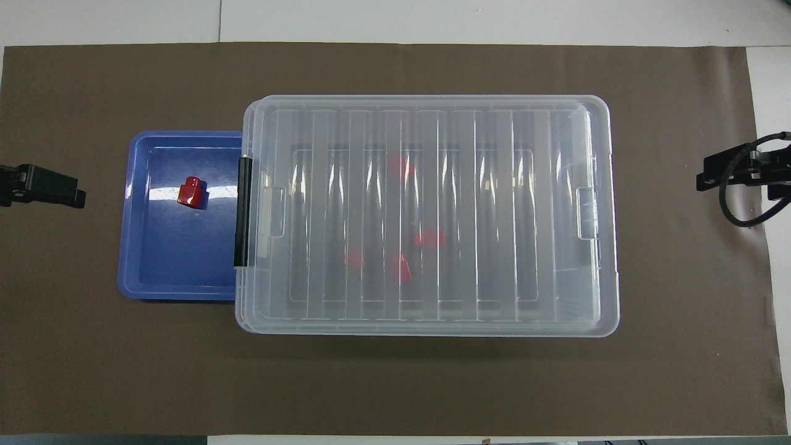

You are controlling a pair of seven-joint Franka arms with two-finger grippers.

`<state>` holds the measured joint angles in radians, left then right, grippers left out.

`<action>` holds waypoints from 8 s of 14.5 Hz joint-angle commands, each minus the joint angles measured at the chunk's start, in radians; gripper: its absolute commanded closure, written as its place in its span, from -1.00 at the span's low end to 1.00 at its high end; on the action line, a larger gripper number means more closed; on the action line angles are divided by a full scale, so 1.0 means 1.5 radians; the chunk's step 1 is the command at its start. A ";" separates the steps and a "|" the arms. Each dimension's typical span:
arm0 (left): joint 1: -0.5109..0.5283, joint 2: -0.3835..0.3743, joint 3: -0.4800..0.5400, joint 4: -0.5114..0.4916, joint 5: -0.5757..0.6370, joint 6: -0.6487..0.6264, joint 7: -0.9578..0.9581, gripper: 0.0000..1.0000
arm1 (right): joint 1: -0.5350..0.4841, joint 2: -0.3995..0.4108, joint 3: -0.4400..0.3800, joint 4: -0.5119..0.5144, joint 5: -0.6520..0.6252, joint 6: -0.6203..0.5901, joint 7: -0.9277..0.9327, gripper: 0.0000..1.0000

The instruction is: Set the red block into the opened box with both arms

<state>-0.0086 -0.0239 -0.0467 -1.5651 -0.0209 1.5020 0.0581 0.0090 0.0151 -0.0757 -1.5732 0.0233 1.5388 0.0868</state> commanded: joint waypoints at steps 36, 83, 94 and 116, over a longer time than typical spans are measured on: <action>0.004 -0.021 -0.005 -0.022 0.006 -0.001 -0.011 -1.00 | 0.062 -0.029 0.001 -0.317 0.003 0.336 0.029 -1.00; -0.018 0.045 -0.011 -0.384 0.005 0.548 0.064 1.00 | -0.089 -0.008 0.002 -0.160 0.002 0.181 -0.238 -1.00; -0.202 -0.039 -0.015 -0.285 0.020 0.390 -0.191 1.00 | -0.024 -0.077 0.012 -0.096 0.000 0.003 -0.109 -1.00; -0.294 0.247 -0.012 -0.268 0.131 0.694 -0.442 1.00 | -0.026 -0.081 0.012 -0.106 -0.002 0.018 -0.117 -1.00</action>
<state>-0.4581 0.3292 -0.0624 -1.9867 0.1482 2.5266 -0.5881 -0.0196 -0.0917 -0.0658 -1.7099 0.0250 1.5435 -0.0882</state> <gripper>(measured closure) 0.661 0.000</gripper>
